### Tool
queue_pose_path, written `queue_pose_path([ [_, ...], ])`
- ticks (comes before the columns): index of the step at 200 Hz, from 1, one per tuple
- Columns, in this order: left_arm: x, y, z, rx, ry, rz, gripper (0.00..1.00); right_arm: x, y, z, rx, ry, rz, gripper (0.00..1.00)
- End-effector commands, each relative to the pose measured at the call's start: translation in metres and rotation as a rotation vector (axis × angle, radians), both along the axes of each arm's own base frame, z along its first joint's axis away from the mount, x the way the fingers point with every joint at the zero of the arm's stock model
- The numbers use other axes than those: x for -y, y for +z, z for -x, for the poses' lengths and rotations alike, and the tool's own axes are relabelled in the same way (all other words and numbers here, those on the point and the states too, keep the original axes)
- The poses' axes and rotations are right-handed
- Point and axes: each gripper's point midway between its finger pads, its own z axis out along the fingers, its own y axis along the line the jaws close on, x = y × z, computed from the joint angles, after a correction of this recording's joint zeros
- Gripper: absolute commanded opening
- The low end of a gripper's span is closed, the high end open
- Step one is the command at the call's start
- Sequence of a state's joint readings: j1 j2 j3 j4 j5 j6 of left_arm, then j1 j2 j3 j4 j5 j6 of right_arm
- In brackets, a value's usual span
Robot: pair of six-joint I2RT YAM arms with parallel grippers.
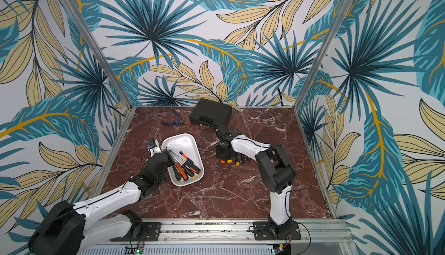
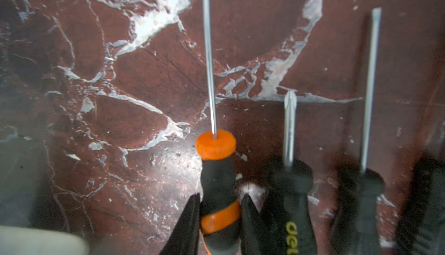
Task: Take out the screwdriver from the storage box
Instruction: Place the socket head at the center of the board.
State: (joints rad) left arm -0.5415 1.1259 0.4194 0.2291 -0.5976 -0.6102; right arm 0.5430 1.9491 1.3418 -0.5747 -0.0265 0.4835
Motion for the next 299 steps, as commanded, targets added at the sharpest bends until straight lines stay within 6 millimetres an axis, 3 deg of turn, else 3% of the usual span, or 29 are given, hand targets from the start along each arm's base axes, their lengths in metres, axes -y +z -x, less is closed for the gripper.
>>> queue_pose_path([
  [1,-0.001,0.02,-0.003,0.088,0.016,0.067,0.0,0.004,-0.005,0.0,-0.018,-0.02,0.025,0.19],
  [179,-0.001,0.017,-0.002,0.077,0.012,0.073,0.0,0.004,-0.01,-0.001,-0.039,-0.022,0.034,0.34],
  [247,-0.001,0.016,-0.002,0.077,0.013,0.074,0.0,0.002,0.002,-0.003,-0.025,-0.017,0.027,0.35],
  [299,-0.001,0.017,-0.003,0.082,0.015,0.074,0.0,0.004,0.031,-0.005,0.022,-0.008,0.022,0.38],
])
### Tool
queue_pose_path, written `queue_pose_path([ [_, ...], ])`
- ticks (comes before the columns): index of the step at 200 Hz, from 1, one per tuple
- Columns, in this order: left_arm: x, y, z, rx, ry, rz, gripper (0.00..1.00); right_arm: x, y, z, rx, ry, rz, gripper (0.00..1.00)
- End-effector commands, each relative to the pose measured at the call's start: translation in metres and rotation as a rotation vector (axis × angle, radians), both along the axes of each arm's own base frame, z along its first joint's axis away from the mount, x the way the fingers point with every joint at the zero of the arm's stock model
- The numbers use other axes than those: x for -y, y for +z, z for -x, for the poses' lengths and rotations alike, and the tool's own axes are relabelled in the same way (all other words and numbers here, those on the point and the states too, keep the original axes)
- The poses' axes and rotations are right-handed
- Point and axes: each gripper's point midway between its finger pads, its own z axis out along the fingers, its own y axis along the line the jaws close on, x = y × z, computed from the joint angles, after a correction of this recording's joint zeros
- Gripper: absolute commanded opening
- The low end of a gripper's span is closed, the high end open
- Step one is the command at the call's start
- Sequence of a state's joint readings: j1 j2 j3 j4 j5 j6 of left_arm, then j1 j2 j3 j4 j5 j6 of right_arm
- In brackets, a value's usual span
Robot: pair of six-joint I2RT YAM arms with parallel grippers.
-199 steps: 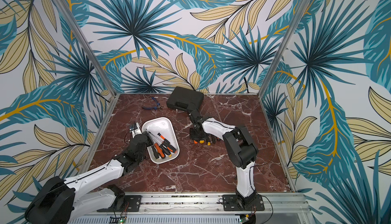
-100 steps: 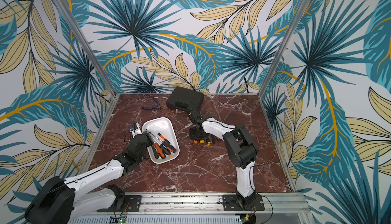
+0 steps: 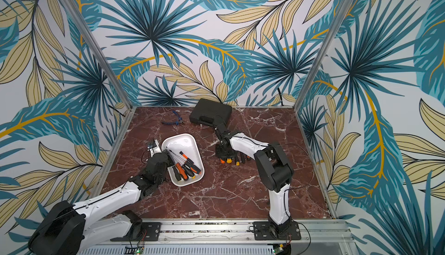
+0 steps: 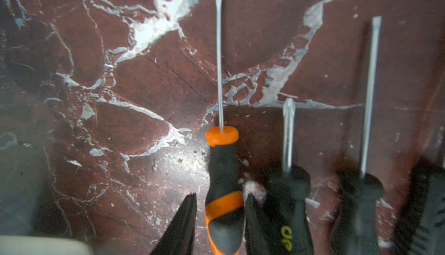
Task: Take out the screwdriver from the storage box
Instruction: Place the socket head at the center of the board.
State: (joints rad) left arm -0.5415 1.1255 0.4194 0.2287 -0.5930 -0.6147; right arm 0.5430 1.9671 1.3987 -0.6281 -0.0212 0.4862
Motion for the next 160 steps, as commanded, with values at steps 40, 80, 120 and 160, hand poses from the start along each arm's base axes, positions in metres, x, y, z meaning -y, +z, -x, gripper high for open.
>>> queue_pose_path([
  [40,-0.002,0.019,-0.003,0.085,0.017,0.065,0.0,0.005,0.064,0.001,0.112,0.058,0.004,0.39],
  [80,-0.002,0.019,-0.004,0.086,0.02,0.068,0.0,-0.02,0.111,0.018,0.219,0.229,-0.032,0.39],
  [120,-0.001,0.02,-0.005,0.08,0.018,0.061,0.0,-0.06,0.123,0.044,0.298,0.442,-0.04,0.37],
  [160,-0.001,0.022,-0.005,0.081,0.019,0.06,0.0,-0.095,0.106,0.069,0.289,0.571,-0.088,0.36],
])
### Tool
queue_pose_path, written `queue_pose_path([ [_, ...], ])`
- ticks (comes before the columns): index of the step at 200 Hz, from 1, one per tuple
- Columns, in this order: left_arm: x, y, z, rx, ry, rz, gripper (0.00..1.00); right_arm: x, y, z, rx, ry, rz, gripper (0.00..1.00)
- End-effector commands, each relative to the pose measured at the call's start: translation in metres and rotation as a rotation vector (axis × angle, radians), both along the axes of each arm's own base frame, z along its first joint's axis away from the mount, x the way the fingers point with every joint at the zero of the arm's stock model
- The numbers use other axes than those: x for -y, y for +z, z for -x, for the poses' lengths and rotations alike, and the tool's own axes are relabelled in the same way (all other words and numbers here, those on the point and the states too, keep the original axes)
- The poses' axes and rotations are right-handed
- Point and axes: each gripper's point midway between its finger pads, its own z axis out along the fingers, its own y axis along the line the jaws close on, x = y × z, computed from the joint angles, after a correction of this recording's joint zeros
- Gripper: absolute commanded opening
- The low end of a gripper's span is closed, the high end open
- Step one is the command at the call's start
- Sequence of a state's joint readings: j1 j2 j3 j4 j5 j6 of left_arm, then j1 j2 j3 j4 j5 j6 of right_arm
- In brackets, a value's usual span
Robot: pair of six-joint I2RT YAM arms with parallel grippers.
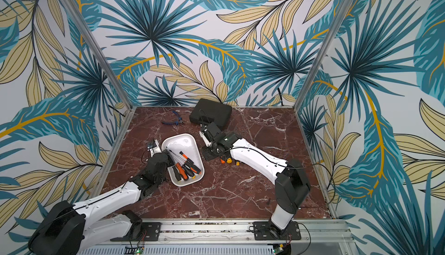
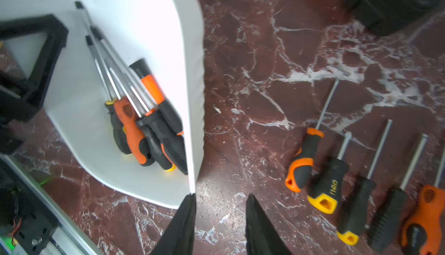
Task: Take out the screwdriver from the storage box
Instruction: Place the socket head at the center of the board, then pick up the socket head from the storage box.
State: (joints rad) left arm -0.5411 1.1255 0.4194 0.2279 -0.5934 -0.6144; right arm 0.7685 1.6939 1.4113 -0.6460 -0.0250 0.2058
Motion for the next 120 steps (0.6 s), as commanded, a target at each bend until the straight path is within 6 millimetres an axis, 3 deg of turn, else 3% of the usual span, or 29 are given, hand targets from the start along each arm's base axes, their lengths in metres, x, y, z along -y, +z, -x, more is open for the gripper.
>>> queue_pose_path([
  [1,-0.001,0.022,-0.005,0.081,0.019,0.061,0.0,-0.015,-0.011,0.011,0.003,0.092,0.0,0.36],
  [15,-0.001,0.023,-0.005,0.081,0.018,0.062,0.0,-0.032,-0.017,0.025,0.012,0.159,0.019,0.36],
  [64,-0.001,0.023,-0.005,0.077,0.016,0.062,0.0,-0.06,-0.033,0.039,0.021,0.245,0.055,0.36],
  [120,0.0,0.022,-0.005,0.075,0.012,0.065,0.0,-0.072,-0.057,0.033,0.035,0.241,0.138,0.36],
])
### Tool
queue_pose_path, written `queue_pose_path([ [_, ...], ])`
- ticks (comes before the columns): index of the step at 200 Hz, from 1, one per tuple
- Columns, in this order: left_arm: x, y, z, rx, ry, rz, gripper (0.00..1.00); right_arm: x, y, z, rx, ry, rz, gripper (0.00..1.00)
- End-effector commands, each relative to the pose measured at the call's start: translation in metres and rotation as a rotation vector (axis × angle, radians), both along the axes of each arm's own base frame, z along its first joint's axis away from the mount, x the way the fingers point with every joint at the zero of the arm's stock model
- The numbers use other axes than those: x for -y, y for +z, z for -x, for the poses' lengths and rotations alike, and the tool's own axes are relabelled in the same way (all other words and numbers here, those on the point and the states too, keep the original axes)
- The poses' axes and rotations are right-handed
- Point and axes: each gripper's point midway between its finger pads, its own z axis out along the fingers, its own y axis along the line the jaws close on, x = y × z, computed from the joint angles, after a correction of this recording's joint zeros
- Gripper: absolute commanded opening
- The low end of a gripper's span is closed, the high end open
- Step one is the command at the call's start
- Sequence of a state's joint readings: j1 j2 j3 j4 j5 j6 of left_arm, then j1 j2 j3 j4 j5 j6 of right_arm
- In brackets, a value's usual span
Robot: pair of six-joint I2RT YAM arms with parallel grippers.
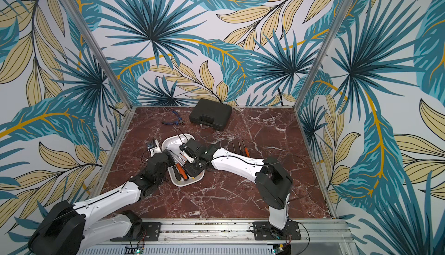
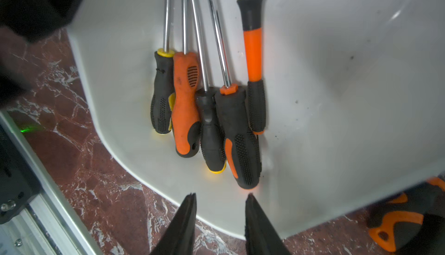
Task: Take out the screwdriver from the storage box
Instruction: Pick up the socket head from the storage box.
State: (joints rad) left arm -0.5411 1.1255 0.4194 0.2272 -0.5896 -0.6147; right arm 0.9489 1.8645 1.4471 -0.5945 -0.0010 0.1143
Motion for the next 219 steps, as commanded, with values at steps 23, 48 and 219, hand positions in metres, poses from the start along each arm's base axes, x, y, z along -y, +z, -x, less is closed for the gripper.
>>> queue_pose_path([
  [23,0.0,0.023,-0.005,0.077,0.014,0.065,0.0,-0.005,-0.015,-0.016,0.041,-0.014,0.069,0.36],
  [48,0.0,0.022,-0.005,0.075,0.012,0.066,0.0,-0.005,-0.024,-0.021,0.059,-0.024,0.111,0.37],
  [219,0.003,0.02,-0.006,0.072,0.004,0.074,0.0,0.007,-0.057,-0.029,0.052,-0.033,0.253,0.34],
])
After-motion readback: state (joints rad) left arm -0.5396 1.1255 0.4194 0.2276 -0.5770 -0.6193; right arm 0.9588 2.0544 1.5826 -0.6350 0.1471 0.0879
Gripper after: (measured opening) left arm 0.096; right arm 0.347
